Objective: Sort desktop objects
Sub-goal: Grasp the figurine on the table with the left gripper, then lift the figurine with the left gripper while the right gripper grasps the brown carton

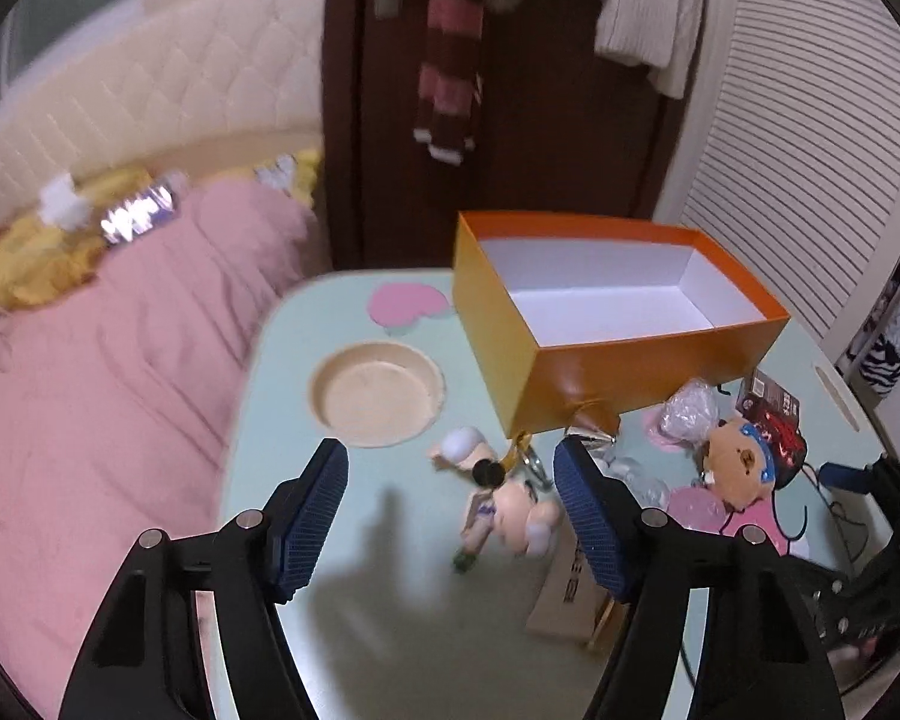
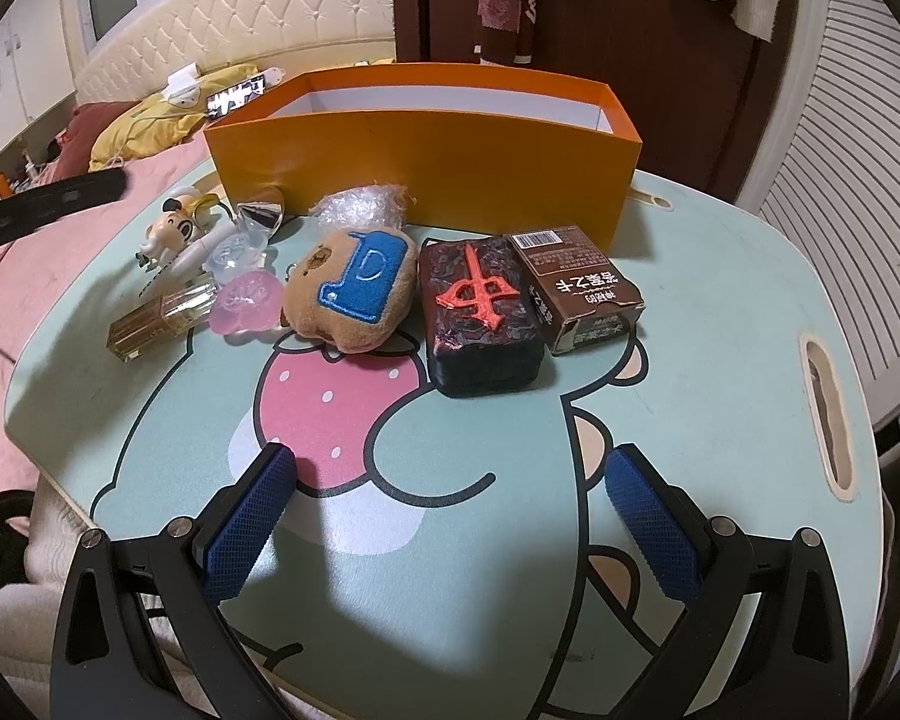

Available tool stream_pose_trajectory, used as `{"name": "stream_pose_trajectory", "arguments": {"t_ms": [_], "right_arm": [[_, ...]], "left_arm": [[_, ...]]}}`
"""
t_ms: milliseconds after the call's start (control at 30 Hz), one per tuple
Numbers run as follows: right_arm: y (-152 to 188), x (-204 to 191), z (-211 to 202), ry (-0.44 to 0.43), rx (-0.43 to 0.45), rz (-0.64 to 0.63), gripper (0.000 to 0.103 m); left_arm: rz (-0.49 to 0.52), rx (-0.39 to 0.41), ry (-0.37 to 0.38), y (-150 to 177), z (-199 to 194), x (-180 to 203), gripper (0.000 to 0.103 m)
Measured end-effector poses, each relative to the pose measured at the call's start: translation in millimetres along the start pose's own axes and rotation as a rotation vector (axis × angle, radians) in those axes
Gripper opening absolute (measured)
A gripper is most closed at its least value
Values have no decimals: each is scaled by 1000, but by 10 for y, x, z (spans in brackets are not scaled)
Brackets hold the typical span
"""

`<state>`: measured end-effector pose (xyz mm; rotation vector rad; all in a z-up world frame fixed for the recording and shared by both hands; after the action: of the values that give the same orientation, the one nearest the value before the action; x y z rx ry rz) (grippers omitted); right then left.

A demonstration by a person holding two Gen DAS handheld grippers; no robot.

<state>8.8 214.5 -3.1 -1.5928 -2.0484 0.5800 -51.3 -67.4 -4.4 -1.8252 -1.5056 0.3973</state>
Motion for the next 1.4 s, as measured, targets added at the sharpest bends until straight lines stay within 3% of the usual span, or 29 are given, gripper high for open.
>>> {"name": "stream_pose_trajectory", "arguments": {"t_ms": [167, 200, 267, 333, 400, 667, 833, 900, 967, 1033, 1167, 1233, 1400], "right_arm": [[-6, 10, 15, -5, 8, -3, 103], [-7, 12, 17, -5, 10, -3, 103], [-8, 16, 21, -6, 12, -3, 103], [-11, 15, 23, -8, 15, -4, 103], [-10, 9, 22, -9, 17, -4, 103], [-23, 21, 7, -18, 20, 7, 103], [-195, 279, -217, -83, 130, 143, 100], [-318, 429, -246, -87, 156, 205, 96], [-457, 569, -172, -76, 136, 247, 77], [-543, 655, -39, -46, 109, 249, 66], [-670, 791, 223, 5, 49, 234, 60], [-640, 778, 290, -24, 14, 213, 56], [-593, 572, 275, -75, 3, 110, 55]], "left_arm": [[44, -63, -9, -6, 224, 110, 69], [49, -83, -5, 13, 265, 127, 65], [55, -122, 6, 57, 337, 148, 45], [56, -139, 12, 97, 373, 154, 33], [48, -131, 16, 115, 363, 147, 27], [-46, -72, 59, 162, 233, 18, 27], [-61, -61, 60, 241, 212, -6, 27], [-64, -56, 62, 252, 205, -5, 27], [-67, -53, 63, 252, 203, -5, 27], [-73, -48, 67, 254, 197, -10, 27], [-84, -41, 77, 253, 186, -32, 27], [-86, -40, 80, 251, 177, -33, 27], [-90, -39, 85, 244, 175, -39, 27]]}}
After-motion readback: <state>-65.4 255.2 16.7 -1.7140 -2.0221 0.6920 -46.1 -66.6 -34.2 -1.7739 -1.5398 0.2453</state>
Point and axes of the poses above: each gripper's, at about its wrist camera, not at the fingertips, and z roughly the way its jaws point, x to its right, y to its underside, the point moved 5 cm from there along z, roughly the way its jaws point, and after that the axes turned 7 degrees about y, right-handed, at the moved point
